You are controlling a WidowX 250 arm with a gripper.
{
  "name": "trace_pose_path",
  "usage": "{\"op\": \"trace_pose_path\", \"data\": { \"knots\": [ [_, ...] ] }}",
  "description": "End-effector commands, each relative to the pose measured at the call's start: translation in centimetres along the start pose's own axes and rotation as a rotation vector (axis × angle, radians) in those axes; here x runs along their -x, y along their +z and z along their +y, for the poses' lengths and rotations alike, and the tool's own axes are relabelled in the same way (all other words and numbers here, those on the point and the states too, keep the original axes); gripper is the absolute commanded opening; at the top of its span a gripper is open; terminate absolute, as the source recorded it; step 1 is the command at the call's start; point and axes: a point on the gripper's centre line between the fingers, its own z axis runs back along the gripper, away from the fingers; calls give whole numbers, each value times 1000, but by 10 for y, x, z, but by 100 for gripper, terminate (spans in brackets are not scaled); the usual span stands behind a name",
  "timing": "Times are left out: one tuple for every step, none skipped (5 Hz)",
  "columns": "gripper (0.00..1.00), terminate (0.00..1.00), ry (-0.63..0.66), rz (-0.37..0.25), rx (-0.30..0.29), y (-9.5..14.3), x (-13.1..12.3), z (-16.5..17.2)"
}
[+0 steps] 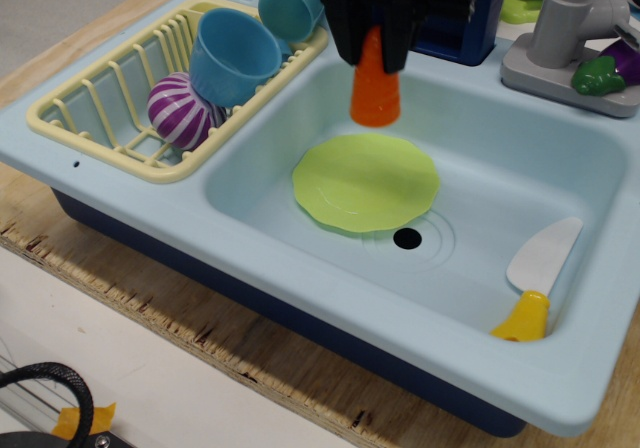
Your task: Put carrot on plate
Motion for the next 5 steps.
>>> {"op": "trace_pose_path", "data": {
  "knots": [
    [0, 0, 22, -48, 27, -6, 4, 10],
    [0, 0, -13, -14, 26, -11, 5, 12],
    [100, 0, -9, -10, 44, -16, 6, 12],
    [100, 0, -9, -10, 44, -16, 6, 12],
    [100, 100, -9, -10, 44, -16, 6, 12]
  ]
}}
